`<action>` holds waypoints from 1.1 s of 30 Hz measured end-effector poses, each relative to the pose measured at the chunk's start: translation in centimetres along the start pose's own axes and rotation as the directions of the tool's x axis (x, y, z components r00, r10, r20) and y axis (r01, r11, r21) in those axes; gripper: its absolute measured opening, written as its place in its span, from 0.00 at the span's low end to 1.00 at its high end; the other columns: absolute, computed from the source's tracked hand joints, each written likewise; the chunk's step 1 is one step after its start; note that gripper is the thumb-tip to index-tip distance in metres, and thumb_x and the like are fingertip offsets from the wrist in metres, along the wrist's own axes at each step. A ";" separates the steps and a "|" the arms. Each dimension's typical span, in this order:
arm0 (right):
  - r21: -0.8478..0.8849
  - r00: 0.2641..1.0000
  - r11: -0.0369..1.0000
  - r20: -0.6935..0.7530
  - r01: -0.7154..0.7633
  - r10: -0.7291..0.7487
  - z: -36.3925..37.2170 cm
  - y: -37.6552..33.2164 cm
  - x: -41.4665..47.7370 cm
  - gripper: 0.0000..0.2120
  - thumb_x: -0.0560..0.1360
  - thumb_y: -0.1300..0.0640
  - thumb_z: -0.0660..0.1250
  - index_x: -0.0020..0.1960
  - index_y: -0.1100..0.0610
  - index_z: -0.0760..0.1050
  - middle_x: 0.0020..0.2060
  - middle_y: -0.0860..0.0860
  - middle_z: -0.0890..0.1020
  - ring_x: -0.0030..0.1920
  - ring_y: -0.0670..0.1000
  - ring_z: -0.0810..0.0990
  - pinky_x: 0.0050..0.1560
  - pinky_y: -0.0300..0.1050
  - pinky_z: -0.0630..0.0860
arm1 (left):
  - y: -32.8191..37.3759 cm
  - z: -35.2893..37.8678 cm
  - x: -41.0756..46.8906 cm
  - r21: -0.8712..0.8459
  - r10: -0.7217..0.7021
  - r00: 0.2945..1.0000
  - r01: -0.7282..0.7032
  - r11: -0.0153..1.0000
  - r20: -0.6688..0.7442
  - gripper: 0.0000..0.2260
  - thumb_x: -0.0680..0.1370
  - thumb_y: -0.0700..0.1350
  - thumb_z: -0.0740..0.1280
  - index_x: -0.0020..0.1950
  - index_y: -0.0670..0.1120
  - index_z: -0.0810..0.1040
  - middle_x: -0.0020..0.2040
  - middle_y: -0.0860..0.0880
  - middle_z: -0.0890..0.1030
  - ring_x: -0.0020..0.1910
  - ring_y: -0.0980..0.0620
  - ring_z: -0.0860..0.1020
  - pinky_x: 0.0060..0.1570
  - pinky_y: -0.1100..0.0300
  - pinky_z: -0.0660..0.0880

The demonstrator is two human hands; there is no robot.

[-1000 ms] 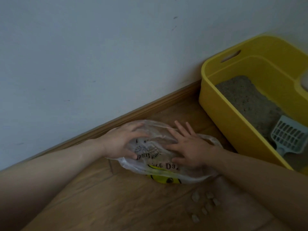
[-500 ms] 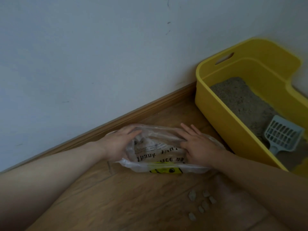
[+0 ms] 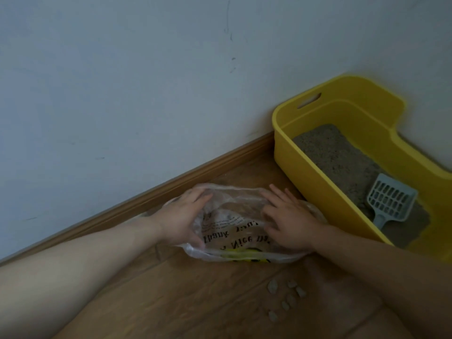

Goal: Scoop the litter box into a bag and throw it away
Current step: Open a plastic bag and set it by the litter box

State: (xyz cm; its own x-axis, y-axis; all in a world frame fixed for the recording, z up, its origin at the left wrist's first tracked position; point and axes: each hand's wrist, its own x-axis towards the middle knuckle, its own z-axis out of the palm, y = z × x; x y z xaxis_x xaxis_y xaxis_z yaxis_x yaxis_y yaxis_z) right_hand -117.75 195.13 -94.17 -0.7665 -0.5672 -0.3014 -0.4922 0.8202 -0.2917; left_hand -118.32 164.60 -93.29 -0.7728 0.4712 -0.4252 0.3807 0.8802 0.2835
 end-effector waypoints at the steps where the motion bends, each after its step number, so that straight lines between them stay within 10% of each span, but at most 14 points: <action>1: -0.013 1.000 1.000 -0.010 0.001 -0.002 0.0 -0.2 -0.3 0.16 0.78 0.43 0.60 0.62 0.48 0.71 0.80 0.49 0.45 0.79 0.53 0.36 0.77 0.56 0.38 | 0.3 0.0 0.0 -0.011 -0.004 1.000 0.003 1.000 -0.003 0.59 0.61 0.66 0.77 0.81 0.51 0.44 0.79 0.57 0.44 0.79 0.51 0.47 0.78 0.55 0.53; 8: -0.178 0.991 0.976 0.078 0.125 -0.113 0.8 -0.7 -2.0 0.44 0.74 0.27 0.52 0.80 0.48 0.41 0.78 0.48 0.33 0.76 0.52 0.27 0.76 0.58 0.35 | 2.2 -1.2 -0.5 0.032 0.063 0.995 -0.061 0.998 -0.071 0.50 0.65 0.68 0.73 0.79 0.55 0.53 0.79 0.55 0.52 0.77 0.52 0.56 0.75 0.52 0.62; 13: -0.214 0.987 0.971 0.144 0.104 -0.074 1.0 0.0 -1.5 0.47 0.72 0.24 0.52 0.80 0.47 0.39 0.77 0.49 0.30 0.75 0.54 0.26 0.75 0.59 0.34 | 3.2 -3.3 -1.1 0.311 0.338 0.904 -0.253 0.916 -0.261 0.24 0.73 0.54 0.72 0.67 0.48 0.74 0.69 0.45 0.73 0.67 0.45 0.72 0.64 0.48 0.74; 16: -0.217 0.989 0.973 0.137 0.084 -0.055 1.1 0.0 -1.5 0.48 0.72 0.24 0.52 0.80 0.50 0.37 0.77 0.49 0.31 0.75 0.53 0.27 0.76 0.59 0.35 | 2.9 -3.9 -0.5 0.395 0.261 0.907 -0.118 0.911 -0.331 0.21 0.72 0.50 0.72 0.64 0.49 0.77 0.71 0.41 0.71 0.70 0.41 0.69 0.68 0.45 0.68; 21: -0.202 0.994 0.979 0.106 0.036 -0.015 1.3 0.1 -1.7 0.52 0.71 0.24 0.53 0.80 0.54 0.36 0.78 0.49 0.32 0.76 0.53 0.28 0.76 0.58 0.36 | 2.0 -4.2 0.9 0.166 -0.063 0.988 0.086 0.982 -0.138 0.23 0.74 0.52 0.66 0.70 0.54 0.72 0.67 0.49 0.73 0.64 0.46 0.75 0.61 0.50 0.73; 30: -0.114 0.991 0.991 0.103 -0.075 0.087 0.9 0.0 -1.6 0.55 0.70 0.24 0.54 0.79 0.55 0.34 0.78 0.49 0.32 0.77 0.52 0.30 0.76 0.58 0.35 | 2.1 -4.0 0.5 -0.153 -0.025 0.983 -0.004 0.988 -0.184 0.10 0.78 0.45 0.65 0.43 0.56 0.65 0.39 0.54 0.77 0.38 0.50 0.75 0.38 0.47 0.74; 33: -0.061 0.983 0.989 0.117 -0.136 0.142 0.6 -0.1 -1.4 0.55 0.70 0.24 0.56 0.79 0.55 0.34 0.78 0.48 0.33 0.77 0.53 0.32 0.77 0.58 0.37 | 2.8 -5.1 0.0 -0.200 0.090 0.970 -0.137 0.970 -0.227 0.09 0.77 0.41 0.62 0.42 0.54 0.69 0.43 0.53 0.79 0.43 0.52 0.77 0.43 0.50 0.76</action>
State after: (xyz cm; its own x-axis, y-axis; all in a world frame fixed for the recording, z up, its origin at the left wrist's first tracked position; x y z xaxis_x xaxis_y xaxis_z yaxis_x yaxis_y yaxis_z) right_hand -116.38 195.81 -94.22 -0.7750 -0.4494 -0.4443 -0.4078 0.8927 -0.1917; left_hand -119.90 166.80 -88.09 -0.8307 0.5228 -0.1914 0.3732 0.7780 0.5054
